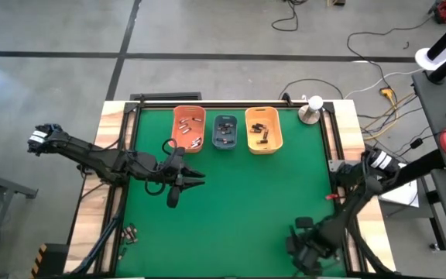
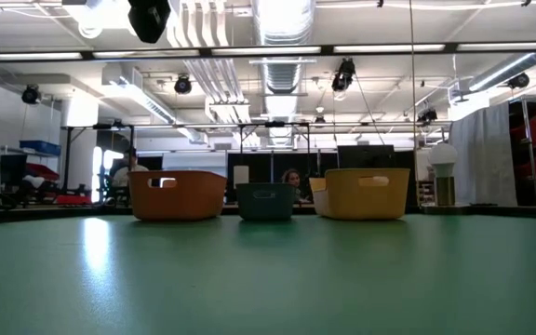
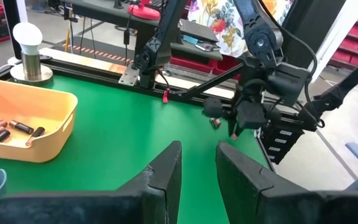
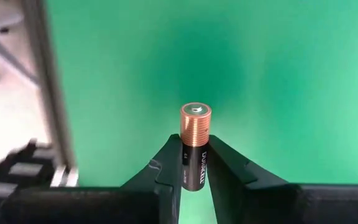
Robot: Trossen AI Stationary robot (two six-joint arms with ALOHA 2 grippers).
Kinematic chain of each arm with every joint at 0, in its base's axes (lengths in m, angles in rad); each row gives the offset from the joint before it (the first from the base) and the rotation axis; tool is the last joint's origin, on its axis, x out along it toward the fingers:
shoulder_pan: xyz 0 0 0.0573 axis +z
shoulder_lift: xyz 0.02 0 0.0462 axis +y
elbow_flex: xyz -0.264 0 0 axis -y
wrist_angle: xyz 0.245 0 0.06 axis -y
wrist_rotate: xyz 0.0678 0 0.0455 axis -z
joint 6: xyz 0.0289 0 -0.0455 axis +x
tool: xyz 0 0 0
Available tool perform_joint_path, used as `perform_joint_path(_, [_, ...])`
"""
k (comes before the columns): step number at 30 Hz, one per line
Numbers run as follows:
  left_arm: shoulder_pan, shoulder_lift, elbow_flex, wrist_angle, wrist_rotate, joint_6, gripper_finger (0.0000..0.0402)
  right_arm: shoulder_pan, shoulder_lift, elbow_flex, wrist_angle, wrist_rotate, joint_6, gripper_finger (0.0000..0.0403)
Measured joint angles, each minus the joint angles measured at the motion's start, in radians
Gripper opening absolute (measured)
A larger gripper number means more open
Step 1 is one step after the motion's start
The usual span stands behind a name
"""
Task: Sort batteries
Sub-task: Put the large black battery into the yellow bin
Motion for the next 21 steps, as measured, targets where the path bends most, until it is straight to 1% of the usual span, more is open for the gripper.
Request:
perform_joint_path(5, [0.000, 0.000, 0.000, -0.002, 0.000, 0.000, 0.0080, -0.138, 0.000, 0.026, -0.012, 0.064, -0.095, 0.0053])
perform_joint_path(11, [0.000, 0.000, 0.000, -0.018, 0.000, 0.000, 0.0080, -0.330, 0.000, 0.117, -0.065, 0.105, -0.255, 0.0053])
perform_joint_path(15, [0.000, 0.000, 0.000, -0.022, 0.000, 0.000, 0.0080, -0.451, -0.002, 0.202, -0.121, 0.146, -0.414, 0.0053])
perform_joint_path(21, [0.000, 0.000, 0.000, -0.022, 0.000, 0.000, 0.0080, -0.644, -0.002, 0.362, -0.214, 0.152, -0.597, 0.0054])
